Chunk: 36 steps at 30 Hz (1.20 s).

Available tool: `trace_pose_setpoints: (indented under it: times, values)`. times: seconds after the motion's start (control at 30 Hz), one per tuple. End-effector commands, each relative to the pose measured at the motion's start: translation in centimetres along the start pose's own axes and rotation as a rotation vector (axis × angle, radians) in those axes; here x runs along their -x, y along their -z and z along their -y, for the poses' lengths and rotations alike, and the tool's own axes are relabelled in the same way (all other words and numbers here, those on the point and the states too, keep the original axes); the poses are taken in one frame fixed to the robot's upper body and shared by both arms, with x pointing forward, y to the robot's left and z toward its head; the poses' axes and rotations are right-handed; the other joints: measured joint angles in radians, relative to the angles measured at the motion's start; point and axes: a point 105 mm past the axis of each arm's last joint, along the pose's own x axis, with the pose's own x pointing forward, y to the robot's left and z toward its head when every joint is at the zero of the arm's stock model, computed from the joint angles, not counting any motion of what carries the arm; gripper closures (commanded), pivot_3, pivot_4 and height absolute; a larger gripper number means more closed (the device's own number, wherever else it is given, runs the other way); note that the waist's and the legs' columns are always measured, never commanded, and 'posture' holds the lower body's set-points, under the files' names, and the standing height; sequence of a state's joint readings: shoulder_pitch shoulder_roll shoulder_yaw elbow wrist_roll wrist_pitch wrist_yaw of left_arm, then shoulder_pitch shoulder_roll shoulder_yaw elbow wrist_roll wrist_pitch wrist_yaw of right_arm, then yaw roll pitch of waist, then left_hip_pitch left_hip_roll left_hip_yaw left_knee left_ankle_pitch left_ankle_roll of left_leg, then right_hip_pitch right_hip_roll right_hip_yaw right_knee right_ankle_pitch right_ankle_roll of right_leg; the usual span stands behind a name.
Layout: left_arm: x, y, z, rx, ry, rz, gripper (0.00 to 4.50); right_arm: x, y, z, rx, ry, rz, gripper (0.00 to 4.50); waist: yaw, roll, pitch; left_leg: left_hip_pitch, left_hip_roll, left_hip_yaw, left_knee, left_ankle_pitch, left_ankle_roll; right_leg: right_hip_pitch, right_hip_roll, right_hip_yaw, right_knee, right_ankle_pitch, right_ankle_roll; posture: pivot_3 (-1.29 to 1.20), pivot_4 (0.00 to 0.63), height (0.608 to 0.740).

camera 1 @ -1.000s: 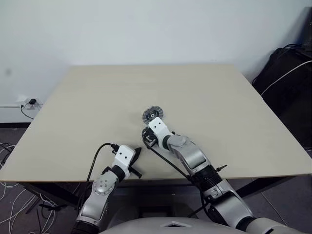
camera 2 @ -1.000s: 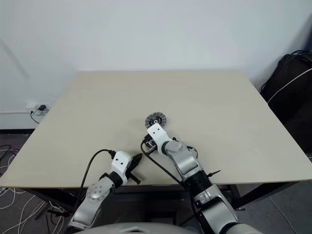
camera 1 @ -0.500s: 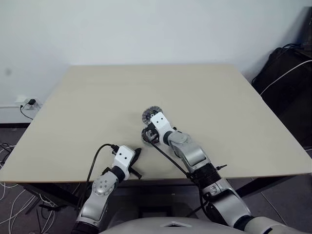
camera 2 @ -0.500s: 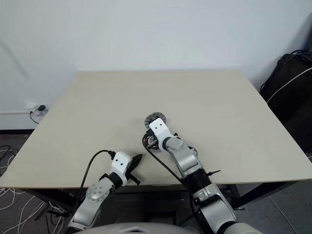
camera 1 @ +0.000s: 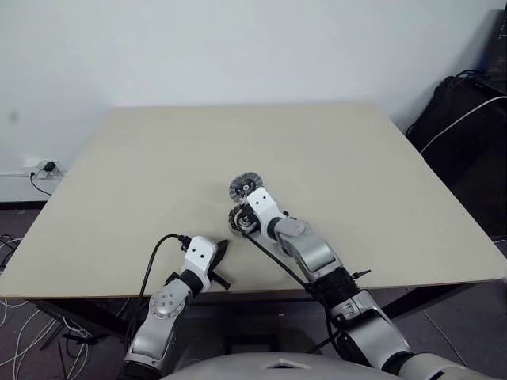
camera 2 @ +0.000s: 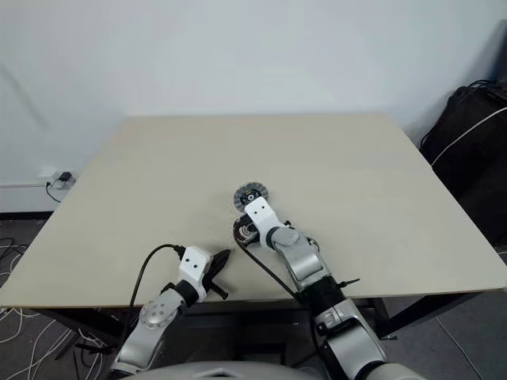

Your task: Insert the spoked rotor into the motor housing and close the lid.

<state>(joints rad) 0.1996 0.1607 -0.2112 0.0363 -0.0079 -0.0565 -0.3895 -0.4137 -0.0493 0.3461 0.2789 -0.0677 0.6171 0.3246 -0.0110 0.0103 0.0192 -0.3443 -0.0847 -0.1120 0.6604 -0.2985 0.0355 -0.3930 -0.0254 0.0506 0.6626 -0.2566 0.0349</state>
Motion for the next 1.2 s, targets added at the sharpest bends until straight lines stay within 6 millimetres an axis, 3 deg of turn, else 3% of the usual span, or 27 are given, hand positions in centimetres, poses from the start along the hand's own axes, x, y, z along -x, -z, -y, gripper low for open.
trace_pose_setpoints:
  times: [0.03, 0.4, 0.57, 1.0, 1.2]
  values:
    - [-0.1, -1.9, -0.3, -0.016, -0.014, 0.069, 4.50, -0.2, -1.0, -0.2, 0.009, -0.007, 0.034, 4.48, 0.000, 0.000, 0.000, 0.000, 0.000, 0.000, 0.000, 0.000, 0.000, 0.000, 0.000, 0.000, 0.000, 0.000, 0.000, 0.00, 0.000, 0.740]
    - [-0.1, -1.9, -0.3, -0.013, -0.018, 0.062, 4.50, -0.7, -1.6, -0.3, 0.018, -0.001, 0.066, 4.48, -0.003, 0.000, 0.000, 0.002, 0.001, 0.000, 0.000, 0.002, -0.002, 0.001, 0.001, 0.000, 0.001, 0.000, 0.000, 0.00, 0.000, 0.740]
    - [-0.1, -1.8, -0.3, -0.014, -0.018, 0.057, 4.50, -0.3, -1.7, -0.1, 0.105, 0.006, 0.079, 4.48, -0.002, 0.000, 0.000, 0.001, 0.001, 0.000, 0.000, 0.002, -0.002, 0.001, 0.001, 0.000, 0.001, 0.000, 0.000, 0.00, 0.000, 0.740]
    - [-0.1, -1.6, 0.1, -0.004, -0.013, 0.047, 4.50, -0.4, -0.5, -2.0, 0.279, -0.100, 0.039, 4.48, -0.002, 0.000, 0.000, 0.002, 0.001, 0.000, 0.000, 0.002, -0.002, 0.001, 0.001, 0.000, 0.001, 0.000, 0.000, 0.00, 0.000, 0.740]
    - [-0.1, -1.5, 0.0, -0.002, -0.014, 0.044, 4.50, 0.2, -1.9, -1.5, 0.313, -0.076, 0.137, 4.48, -0.002, 0.000, 0.000, 0.001, 0.001, 0.000, -0.001, 0.001, -0.002, 0.000, 0.001, 0.000, 0.001, 0.000, -0.001, 0.00, 0.000, 0.740]
